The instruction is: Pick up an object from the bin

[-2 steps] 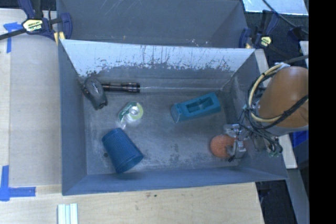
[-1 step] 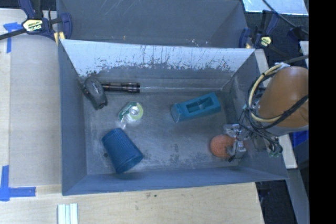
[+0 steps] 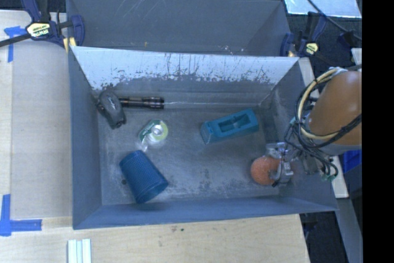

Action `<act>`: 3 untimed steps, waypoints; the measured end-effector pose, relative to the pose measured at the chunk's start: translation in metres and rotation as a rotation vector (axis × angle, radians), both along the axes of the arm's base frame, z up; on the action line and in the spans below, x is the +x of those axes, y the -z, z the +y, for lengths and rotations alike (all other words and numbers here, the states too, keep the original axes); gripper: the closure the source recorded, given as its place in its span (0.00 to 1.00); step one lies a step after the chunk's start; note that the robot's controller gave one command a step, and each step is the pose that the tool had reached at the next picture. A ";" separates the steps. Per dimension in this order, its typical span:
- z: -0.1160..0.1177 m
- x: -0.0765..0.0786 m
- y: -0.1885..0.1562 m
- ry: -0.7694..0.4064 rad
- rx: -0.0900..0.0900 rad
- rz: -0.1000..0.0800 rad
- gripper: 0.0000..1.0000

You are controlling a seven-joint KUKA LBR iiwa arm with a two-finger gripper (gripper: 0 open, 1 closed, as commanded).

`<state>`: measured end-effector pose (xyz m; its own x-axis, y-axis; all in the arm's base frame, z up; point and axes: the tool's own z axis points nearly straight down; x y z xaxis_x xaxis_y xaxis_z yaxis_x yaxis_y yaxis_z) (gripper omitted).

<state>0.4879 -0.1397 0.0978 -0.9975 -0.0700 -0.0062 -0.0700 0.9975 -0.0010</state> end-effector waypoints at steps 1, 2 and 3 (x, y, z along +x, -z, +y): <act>0.000 0.001 -0.031 0.000 -0.001 -0.003 1.00; -0.001 0.003 -0.052 0.001 -0.003 -0.010 1.00; -0.001 0.002 -0.076 0.002 -0.003 -0.009 1.00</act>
Offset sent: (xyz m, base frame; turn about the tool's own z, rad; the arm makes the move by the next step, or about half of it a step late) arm 0.0010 -0.0004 0.0581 0.0002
